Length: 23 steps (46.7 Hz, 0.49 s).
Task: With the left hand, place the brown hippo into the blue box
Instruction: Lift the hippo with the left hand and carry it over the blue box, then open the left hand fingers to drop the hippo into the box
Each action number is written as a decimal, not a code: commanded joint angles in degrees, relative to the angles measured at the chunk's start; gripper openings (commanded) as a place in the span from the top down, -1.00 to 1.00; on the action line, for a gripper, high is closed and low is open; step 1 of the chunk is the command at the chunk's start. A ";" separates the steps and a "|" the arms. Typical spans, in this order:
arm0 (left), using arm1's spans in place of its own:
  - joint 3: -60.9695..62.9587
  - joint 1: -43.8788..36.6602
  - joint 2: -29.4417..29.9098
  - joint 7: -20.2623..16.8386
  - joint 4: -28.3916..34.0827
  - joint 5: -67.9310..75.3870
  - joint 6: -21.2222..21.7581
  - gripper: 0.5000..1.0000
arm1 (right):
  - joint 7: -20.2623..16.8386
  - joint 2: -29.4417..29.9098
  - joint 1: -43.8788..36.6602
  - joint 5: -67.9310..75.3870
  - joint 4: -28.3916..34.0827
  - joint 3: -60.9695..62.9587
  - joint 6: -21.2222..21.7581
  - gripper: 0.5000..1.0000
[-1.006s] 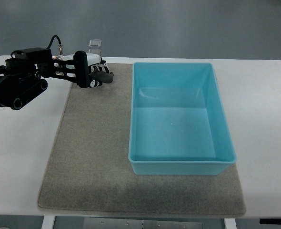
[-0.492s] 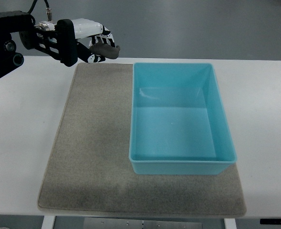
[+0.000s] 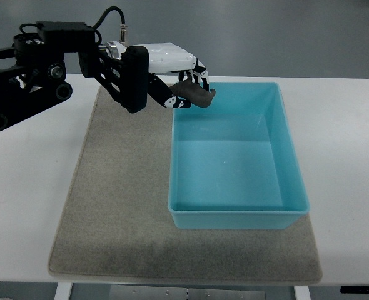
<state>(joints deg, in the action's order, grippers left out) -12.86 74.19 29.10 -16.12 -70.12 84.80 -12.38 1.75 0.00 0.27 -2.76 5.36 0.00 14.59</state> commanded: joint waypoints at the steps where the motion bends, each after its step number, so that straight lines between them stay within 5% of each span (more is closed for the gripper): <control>1: 0.29 -0.53 -2.55 0.13 0.77 0.45 0.07 1.00 | 0.00 0.00 0.00 0.03 0.00 0.00 0.00 -0.74; 23: 0.29 -4.05 -11.08 0.30 6.75 3.26 0.16 1.00 | 0.00 0.00 0.00 -0.05 0.00 0.00 0.00 -0.74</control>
<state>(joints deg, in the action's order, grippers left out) -12.68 70.80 18.76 -15.78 -63.91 87.78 -12.22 1.76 0.00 0.26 -2.78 5.36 0.00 14.59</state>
